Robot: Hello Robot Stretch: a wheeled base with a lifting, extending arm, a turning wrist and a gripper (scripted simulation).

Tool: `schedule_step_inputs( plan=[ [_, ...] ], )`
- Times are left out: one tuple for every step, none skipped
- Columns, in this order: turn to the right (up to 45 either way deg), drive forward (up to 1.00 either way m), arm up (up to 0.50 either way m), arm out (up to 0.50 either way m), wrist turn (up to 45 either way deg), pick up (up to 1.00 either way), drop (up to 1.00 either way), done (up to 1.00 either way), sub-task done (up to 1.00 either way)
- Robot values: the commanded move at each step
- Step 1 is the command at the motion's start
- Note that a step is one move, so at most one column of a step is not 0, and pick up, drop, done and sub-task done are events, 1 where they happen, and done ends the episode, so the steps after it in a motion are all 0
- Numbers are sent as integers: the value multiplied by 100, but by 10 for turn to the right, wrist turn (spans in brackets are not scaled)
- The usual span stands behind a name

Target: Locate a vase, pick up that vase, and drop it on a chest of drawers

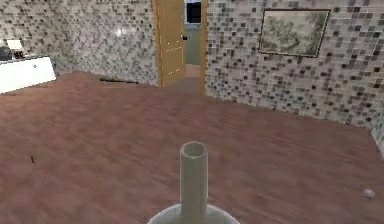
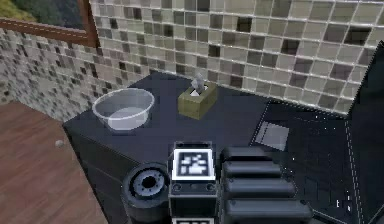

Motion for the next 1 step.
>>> schedule_step_inputs(
  plan=[
    [360,0,0,0,0,0,0,0,0]
  ],
)
